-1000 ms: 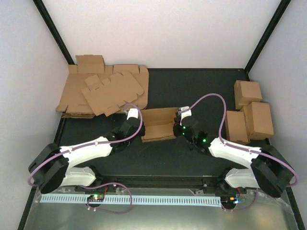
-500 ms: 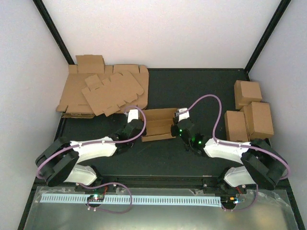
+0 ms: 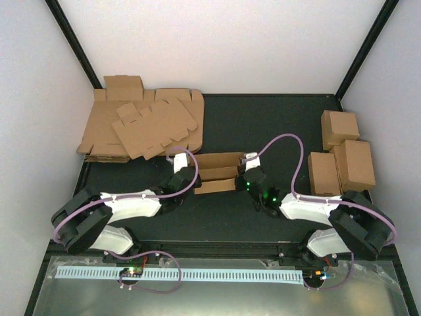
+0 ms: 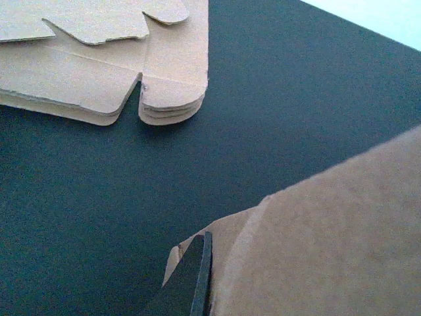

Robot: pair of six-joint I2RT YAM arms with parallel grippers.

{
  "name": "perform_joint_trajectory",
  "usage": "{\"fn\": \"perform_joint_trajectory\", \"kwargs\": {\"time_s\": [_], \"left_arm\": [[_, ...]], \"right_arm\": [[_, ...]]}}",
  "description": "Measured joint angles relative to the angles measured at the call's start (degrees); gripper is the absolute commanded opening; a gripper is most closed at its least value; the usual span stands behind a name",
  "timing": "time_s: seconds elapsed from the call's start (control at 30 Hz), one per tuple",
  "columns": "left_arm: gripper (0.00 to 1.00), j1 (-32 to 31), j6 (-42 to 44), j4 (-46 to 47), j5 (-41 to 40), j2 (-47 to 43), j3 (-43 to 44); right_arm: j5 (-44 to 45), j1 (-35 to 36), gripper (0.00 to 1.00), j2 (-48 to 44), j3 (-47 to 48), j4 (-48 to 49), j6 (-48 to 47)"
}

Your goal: Fold the paper box

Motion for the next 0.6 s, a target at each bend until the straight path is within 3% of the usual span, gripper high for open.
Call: {"fn": "perform_joint_trajectory", "kwargs": {"time_s": [0.17,0.47,0.6], "left_arm": [[0.05,-0.7,-3.17,0.63,-0.09,0.24,-1.27],[0.59,-1.84,-3.15,-5.44,2.29,-2.27,-1.57],[0.74,-1.86,-1.31,-12.13,4.17,-8.74,-1.46]], "right_arm": [[-0.87,0.55,0.08,-0.42,-2.1,-0.26,0.61],[-1.53,0.57,0.05,-2.34,-2.84,-2.12,1.18],[-1.01,0.55,0.04,-2.43,-2.84,-2.8,0.87]]}}
